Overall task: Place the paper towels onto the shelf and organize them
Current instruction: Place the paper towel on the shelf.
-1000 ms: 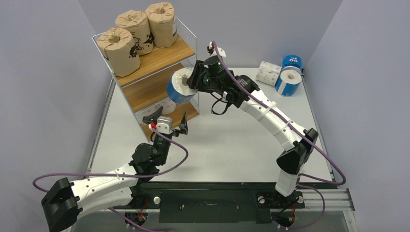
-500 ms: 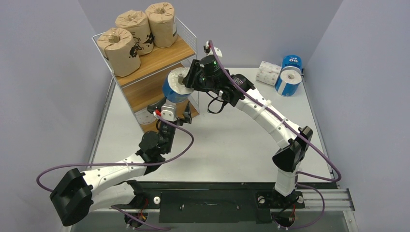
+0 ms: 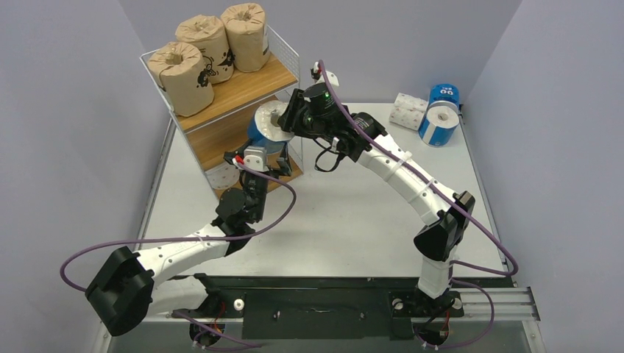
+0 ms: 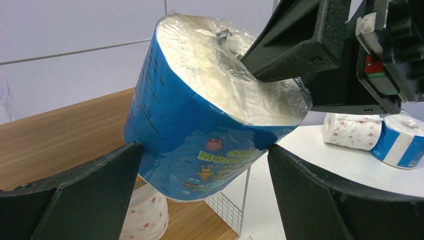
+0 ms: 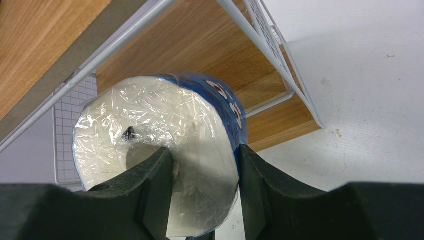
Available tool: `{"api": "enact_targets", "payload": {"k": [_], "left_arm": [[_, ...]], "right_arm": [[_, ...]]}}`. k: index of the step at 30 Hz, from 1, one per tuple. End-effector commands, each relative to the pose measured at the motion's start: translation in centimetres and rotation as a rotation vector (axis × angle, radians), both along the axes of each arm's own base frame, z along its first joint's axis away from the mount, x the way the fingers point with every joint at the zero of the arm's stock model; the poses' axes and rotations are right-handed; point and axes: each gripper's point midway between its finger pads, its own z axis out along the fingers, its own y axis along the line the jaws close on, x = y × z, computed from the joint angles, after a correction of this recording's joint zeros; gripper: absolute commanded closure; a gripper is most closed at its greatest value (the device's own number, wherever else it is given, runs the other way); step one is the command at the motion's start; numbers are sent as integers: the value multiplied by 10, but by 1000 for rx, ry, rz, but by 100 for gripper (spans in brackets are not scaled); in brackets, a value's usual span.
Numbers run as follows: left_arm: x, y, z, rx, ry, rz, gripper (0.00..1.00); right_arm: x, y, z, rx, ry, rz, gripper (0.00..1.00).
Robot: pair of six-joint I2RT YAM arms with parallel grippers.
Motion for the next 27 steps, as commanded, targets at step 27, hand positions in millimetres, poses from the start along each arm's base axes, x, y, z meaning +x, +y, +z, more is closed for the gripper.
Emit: {"api": "enact_targets", "payload": {"k": [27], "left_arm": [[24, 16, 40, -133, -66, 48, 12]], "right_arm": [[-8, -8, 71, 174, -110, 6, 37]]}}
